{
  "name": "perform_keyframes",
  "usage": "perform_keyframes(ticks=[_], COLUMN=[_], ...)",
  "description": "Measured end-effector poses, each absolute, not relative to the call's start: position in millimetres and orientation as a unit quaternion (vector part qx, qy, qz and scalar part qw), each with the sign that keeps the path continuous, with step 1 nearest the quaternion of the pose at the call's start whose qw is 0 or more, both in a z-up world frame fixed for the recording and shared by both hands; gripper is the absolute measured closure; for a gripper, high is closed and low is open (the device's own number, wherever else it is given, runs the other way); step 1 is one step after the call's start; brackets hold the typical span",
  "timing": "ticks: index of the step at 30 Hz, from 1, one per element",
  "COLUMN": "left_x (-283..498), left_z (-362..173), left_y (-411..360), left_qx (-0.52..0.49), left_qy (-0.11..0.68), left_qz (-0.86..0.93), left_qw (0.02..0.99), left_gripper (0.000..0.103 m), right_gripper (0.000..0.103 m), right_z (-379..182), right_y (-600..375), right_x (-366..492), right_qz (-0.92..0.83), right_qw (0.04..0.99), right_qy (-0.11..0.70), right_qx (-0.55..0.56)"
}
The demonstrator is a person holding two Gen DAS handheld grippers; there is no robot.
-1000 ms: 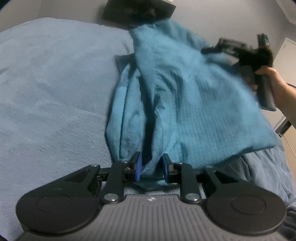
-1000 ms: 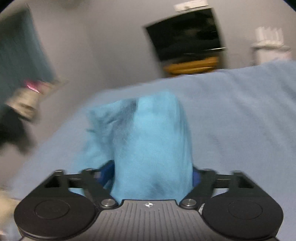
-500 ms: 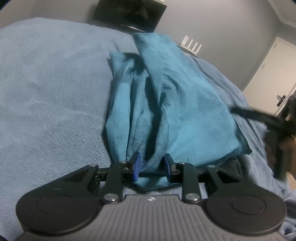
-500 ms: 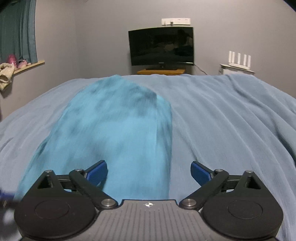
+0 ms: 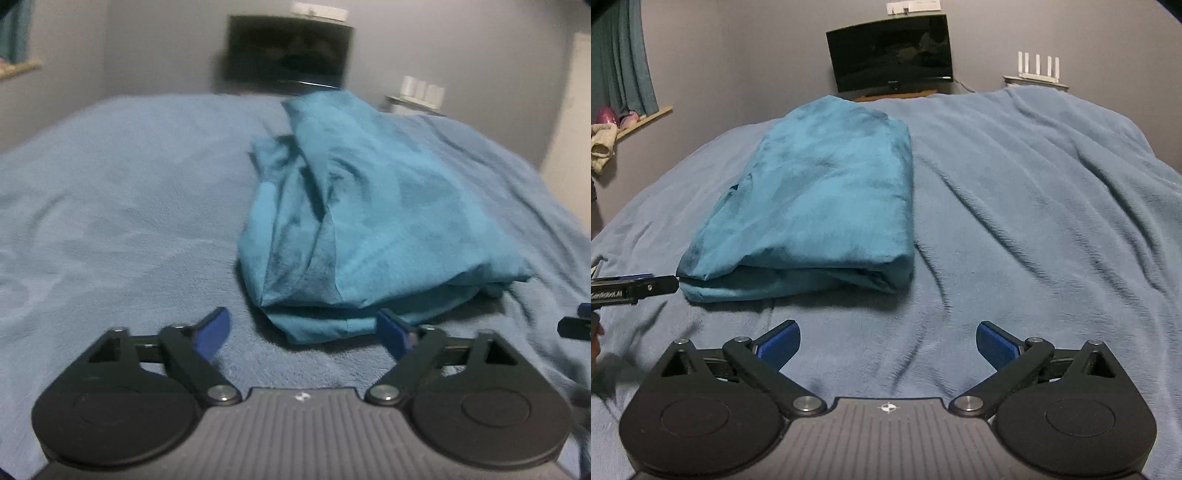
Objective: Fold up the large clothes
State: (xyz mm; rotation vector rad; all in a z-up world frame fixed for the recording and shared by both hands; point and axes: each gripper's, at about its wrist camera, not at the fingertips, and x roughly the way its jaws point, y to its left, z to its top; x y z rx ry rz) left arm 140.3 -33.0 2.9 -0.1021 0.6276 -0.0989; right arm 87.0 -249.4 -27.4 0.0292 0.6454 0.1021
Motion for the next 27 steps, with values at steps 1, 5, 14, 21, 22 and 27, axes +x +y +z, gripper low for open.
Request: perform_keyframes(ticks=[1, 5, 14, 21, 22, 27], left_x=[134, 120, 136, 128, 127, 126], left_z=[4, 0, -21, -17, -17, -14], left_y=[-41, -77, -79, -83, -82, -83], left_qx=[-0.040, 0.026, 0.016, 0.029, 0.029, 0.032], left_qy=[0.302, 0.302, 0.375, 0.353, 0.352, 0.347], left_qz=[-0.029, 0.006, -0.012, -0.020, -0.019, -0.020], left_qw=[0.952, 0.953, 0.927, 0.935, 0.936, 0.937], left_gripper=[0.004, 0.004, 0.004, 0.004, 0.004, 0.004], right_gripper=[0.000, 0.000, 0.000, 0.000, 0.000, 0.000], right_z=[-34, -55, -73, -73, -73, -74], right_y=[-244, -210, -195, -199, -199, -199], right_x=[88, 96, 100, 103, 102, 102], right_qz=[0.055, 0.082, 0.094, 0.098, 0.099, 0.099], right_qw=[0.949, 0.951, 0.948, 0.949, 0.949, 0.948], right_qy=[0.311, 0.290, 0.282, 0.284, 0.283, 0.286], right_qx=[0.003, -0.072, -0.114, -0.099, -0.098, -0.099])
